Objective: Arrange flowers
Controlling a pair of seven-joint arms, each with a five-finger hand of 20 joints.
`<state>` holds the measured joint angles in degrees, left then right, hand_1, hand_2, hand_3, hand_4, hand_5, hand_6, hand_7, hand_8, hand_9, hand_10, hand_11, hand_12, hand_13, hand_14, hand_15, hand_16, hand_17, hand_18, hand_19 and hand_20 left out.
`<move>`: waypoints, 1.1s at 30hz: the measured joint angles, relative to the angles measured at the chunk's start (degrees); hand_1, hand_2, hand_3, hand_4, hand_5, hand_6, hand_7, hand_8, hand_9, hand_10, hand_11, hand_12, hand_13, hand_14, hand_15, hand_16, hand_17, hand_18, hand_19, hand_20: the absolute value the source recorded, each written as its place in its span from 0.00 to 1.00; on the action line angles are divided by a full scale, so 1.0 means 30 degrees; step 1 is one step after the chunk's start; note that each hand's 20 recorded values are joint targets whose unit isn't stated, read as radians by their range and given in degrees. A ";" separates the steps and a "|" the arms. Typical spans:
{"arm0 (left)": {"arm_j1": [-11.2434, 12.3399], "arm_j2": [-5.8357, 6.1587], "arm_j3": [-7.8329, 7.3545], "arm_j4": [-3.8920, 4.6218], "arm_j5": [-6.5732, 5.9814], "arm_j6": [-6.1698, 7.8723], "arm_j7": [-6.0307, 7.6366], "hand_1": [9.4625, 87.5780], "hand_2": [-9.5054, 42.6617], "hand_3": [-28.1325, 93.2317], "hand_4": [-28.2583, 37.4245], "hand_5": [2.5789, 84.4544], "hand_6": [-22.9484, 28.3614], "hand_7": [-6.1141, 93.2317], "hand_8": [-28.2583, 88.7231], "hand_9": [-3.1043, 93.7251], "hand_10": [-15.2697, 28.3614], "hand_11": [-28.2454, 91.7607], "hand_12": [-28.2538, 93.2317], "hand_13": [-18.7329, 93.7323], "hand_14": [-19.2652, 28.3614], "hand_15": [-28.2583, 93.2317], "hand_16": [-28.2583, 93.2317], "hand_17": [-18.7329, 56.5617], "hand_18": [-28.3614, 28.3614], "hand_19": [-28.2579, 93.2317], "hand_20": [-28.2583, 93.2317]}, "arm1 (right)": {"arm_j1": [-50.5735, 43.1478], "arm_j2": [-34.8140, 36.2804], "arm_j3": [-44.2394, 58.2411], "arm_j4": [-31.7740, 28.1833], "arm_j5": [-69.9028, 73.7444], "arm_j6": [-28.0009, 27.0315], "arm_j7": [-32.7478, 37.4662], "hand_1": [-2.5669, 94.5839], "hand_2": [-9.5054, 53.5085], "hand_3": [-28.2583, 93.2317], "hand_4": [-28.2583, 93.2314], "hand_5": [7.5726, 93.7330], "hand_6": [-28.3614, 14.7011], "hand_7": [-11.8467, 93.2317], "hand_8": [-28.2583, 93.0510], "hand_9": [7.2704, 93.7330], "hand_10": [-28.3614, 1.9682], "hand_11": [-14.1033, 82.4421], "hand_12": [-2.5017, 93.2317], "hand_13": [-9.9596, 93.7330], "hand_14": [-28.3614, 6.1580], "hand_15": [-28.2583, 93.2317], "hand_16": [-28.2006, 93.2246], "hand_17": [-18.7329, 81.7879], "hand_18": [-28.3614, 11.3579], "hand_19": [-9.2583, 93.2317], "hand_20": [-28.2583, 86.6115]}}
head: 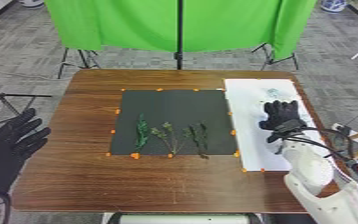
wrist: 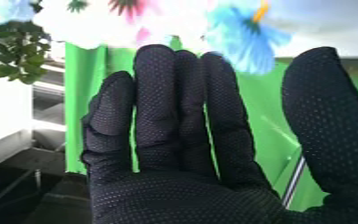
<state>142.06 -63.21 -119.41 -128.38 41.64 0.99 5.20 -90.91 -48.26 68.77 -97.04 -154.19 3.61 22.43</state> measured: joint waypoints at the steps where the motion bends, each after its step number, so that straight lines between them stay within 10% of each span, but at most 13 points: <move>1: -0.0011 0.0018 -0.0007 0.0000 -0.0004 0.0000 -0.0001 0.19 0.07 0.81 0.01 0.33 0.46 0.30 0.14 0.27 0.58 0.41 0.36 0.36 0.70 0.48 0.24 0.11 0.91 0.60 0.28 | 0.0237 0.0000 -0.0187 0.0148 -0.0020 0.0022 0.0033 0.44 0.02 0.89 0.00 0.58 0.65 0.53 0.09 0.67 0.75 0.58 0.43 0.73 0.71 0.78 0.42 0.47 0.26 0.88 0.64; 5: -0.0036 0.0106 -0.0107 0.0001 -0.0012 0.0000 -0.0005 0.19 0.07 0.81 0.00 0.33 0.46 0.29 0.14 0.27 0.58 0.41 0.36 0.36 0.69 0.48 0.24 0.11 0.91 0.60 0.28 | 0.1221 -0.0016 -0.1094 0.1000 -0.0118 0.1027 0.0180 0.51 0.05 0.90 0.00 0.70 0.66 0.57 0.12 0.83 0.83 0.50 0.52 0.82 0.74 0.78 0.45 0.50 0.24 0.90 0.65; 24: 0.0011 0.0431 -0.0902 -0.0035 -0.0043 -0.0014 0.0020 0.19 0.07 0.81 0.00 0.33 0.46 0.29 0.14 0.27 0.58 0.41 0.36 0.36 0.69 0.48 0.24 0.11 0.91 0.60 0.28 | 0.1532 -0.0113 -0.1256 0.0931 -0.0623 0.3054 -0.0619 0.51 0.00 0.93 0.00 0.77 0.65 0.54 0.14 0.89 0.85 0.46 0.56 0.86 0.77 0.76 0.48 0.52 0.24 0.90 0.65; 29: 0.0042 0.0503 -0.0952 -0.0041 -0.0057 -0.0012 0.0037 0.19 0.07 0.81 0.00 0.33 0.46 0.29 0.14 0.27 0.58 0.41 0.36 0.36 0.69 0.48 0.24 0.11 0.91 0.60 0.28 | 0.1505 -0.0088 -0.0991 0.0207 -0.0617 0.2741 -0.0578 0.42 0.00 0.93 0.00 0.62 0.64 0.53 0.14 0.71 0.77 0.50 0.50 0.74 0.71 0.81 0.46 0.47 0.26 0.88 0.67; 33: 0.0078 0.0519 -0.0974 -0.0042 -0.0064 -0.0012 0.0040 0.19 0.07 0.81 0.00 0.33 0.46 0.29 0.14 0.27 0.58 0.41 0.36 0.36 0.70 0.48 0.24 0.11 0.91 0.60 0.28 | 0.1505 -0.0097 -0.0554 -0.0794 -0.0640 -0.0848 -0.0349 0.37 0.00 0.96 0.00 0.59 0.63 0.47 0.06 0.64 0.69 0.57 0.39 0.69 0.68 0.81 0.45 0.44 0.26 0.85 0.66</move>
<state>142.29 -61.65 -122.33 -128.51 41.45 0.95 5.32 -86.39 -48.55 67.11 -99.43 -156.12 1.07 21.38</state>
